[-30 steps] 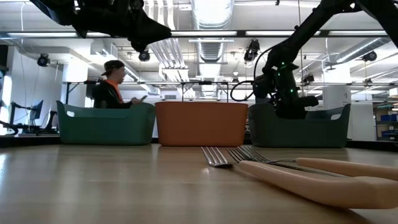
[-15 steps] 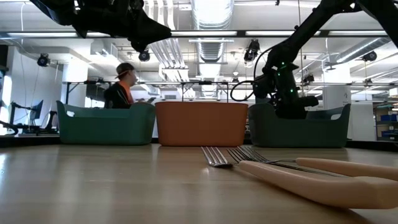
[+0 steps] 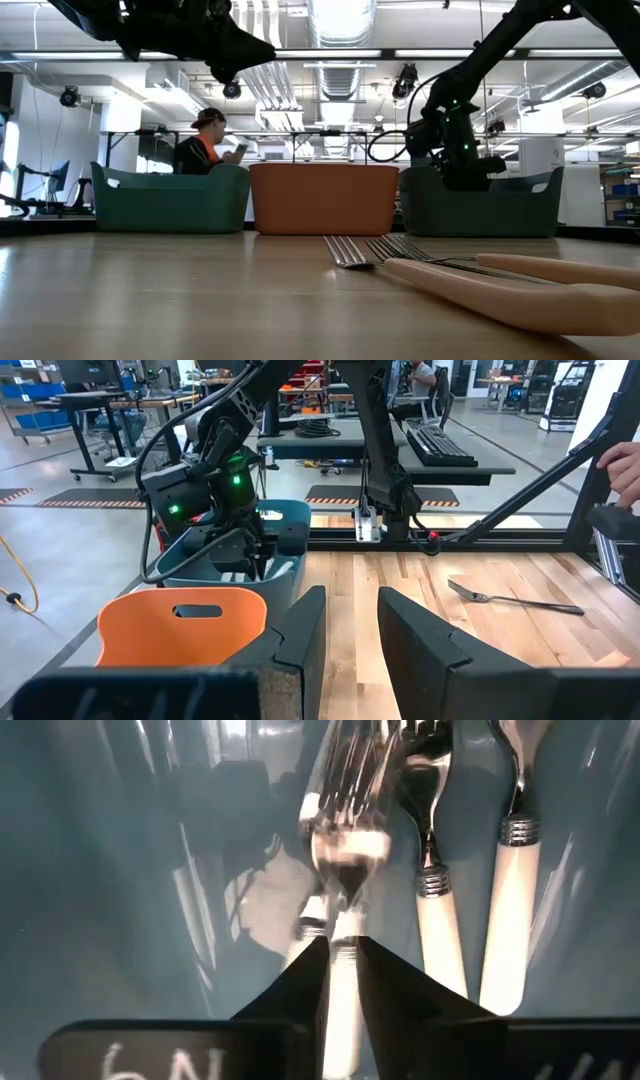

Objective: Sort silverware by color (type)
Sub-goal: Put the white fork into the blue bin, then put the black fork into the orange bin

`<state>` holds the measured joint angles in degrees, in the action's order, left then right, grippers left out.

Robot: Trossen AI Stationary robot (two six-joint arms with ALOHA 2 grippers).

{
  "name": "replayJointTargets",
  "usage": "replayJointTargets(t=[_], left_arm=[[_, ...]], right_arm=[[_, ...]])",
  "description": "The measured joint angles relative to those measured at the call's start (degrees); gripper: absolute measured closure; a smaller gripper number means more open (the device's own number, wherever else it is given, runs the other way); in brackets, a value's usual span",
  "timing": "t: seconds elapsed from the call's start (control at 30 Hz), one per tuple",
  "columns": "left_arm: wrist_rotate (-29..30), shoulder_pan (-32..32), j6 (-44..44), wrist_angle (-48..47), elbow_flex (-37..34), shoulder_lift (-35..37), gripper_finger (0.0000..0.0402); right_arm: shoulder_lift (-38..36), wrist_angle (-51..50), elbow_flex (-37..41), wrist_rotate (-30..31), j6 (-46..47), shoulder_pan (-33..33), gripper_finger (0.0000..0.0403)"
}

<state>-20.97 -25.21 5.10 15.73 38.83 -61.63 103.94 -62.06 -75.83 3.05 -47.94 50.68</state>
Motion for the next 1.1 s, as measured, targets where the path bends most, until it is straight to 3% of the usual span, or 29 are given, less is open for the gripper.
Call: replayJointTargets(t=[0.2, 0.43, 0.83, 1.1], left_arm=[[0.0, 0.0, 0.0, -0.1, 0.0, 0.0, 0.0324], [0.0, 0.0, 0.0, 0.0, 0.0, 0.0, 0.0324], [0.0, 0.0, 0.0, 0.1, 0.0, 0.0, 0.0324], [0.0, 0.0, 0.0, 0.1, 0.0, 0.0, 0.0324]], right_arm=[[0.0, 0.0, 0.0, 0.0, 0.0, 0.0, 0.0308], [-0.8, -0.4, 0.0, 0.2, 1.4, 0.0, 0.0284], [-9.2, -0.6, -4.1, 3.0, 5.8, -0.2, 0.0299], [-14.7, -0.2, -7.2, 2.5, 19.0, -3.3, 0.0301]])
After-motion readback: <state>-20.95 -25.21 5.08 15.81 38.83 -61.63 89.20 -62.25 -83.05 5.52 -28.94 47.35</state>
